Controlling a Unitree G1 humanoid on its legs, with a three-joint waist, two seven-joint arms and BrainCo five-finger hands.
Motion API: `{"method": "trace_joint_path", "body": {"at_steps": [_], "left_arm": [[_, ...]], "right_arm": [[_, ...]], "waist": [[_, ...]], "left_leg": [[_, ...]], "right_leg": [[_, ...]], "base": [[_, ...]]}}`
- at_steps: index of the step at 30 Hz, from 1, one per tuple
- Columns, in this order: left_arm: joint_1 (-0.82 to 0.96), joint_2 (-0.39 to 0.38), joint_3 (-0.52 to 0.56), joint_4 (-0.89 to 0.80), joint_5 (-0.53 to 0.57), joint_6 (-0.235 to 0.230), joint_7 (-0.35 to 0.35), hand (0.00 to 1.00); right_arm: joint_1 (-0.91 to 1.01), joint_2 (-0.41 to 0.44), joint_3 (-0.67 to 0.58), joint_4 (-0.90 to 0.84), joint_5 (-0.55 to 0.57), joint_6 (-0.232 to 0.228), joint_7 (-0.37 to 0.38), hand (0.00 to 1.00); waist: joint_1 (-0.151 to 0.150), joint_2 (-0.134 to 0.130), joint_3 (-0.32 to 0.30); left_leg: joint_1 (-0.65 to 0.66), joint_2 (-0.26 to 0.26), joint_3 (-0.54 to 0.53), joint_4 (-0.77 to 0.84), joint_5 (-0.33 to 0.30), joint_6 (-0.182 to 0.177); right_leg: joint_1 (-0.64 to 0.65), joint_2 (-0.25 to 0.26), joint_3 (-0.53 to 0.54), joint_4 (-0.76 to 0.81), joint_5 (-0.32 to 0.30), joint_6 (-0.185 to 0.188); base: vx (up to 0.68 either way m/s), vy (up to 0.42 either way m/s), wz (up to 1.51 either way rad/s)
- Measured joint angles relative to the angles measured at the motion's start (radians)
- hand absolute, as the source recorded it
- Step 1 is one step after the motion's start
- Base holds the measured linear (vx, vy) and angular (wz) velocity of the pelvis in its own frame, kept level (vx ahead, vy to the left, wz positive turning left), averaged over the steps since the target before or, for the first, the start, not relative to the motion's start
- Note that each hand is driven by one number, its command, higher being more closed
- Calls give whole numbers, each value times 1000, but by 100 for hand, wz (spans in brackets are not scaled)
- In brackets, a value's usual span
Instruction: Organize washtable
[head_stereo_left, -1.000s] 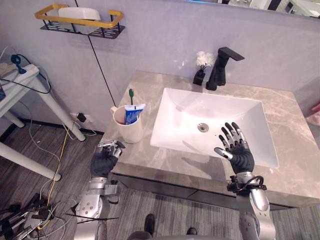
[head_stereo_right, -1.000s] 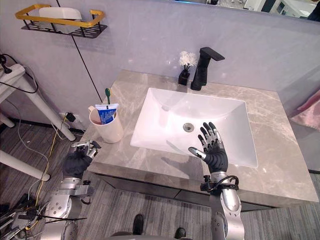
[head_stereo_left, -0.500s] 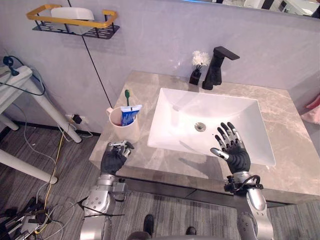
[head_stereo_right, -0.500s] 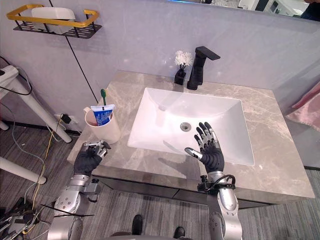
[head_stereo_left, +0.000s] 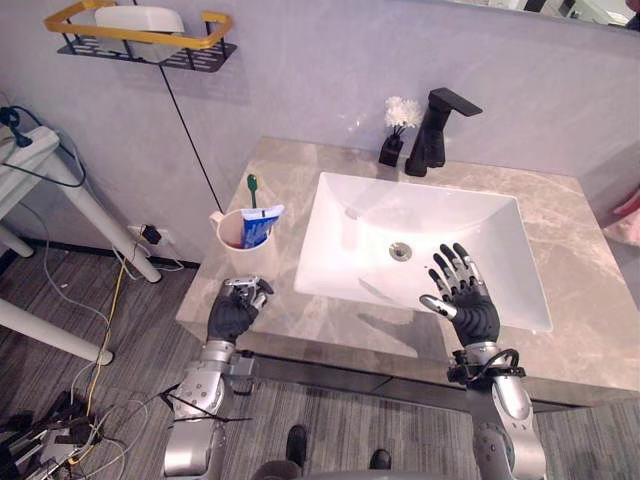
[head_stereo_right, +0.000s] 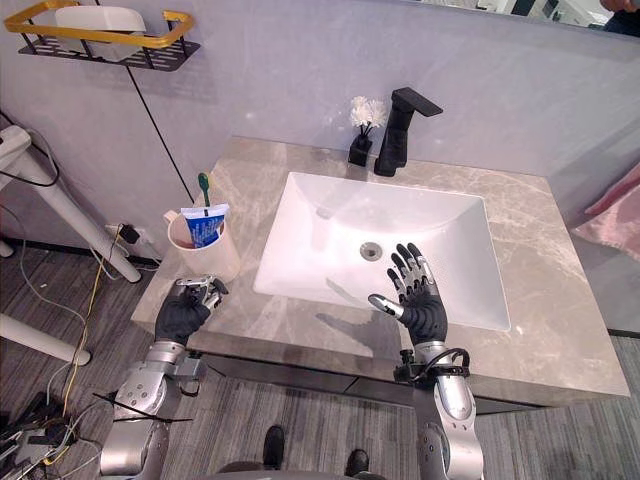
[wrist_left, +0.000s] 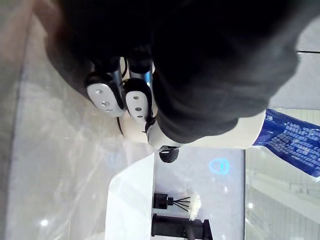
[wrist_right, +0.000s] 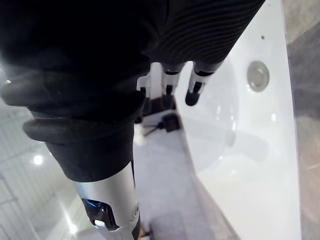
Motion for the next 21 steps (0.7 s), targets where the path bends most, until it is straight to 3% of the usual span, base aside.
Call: {"method": "trace_joint_path", "body": {"at_steps": [21], "left_arm": [[-126,86,22,79,38,-25,3,100]], "right_arm": [[-4,-20,1,0,10,19,1,0]], "waist": [[-7,-20,27]], "left_leg": [[-8,-1,15,0,-3,4]], "right_leg": [[-16,-1,17,0,5,2]], "base": [[1,1,-1]]}}
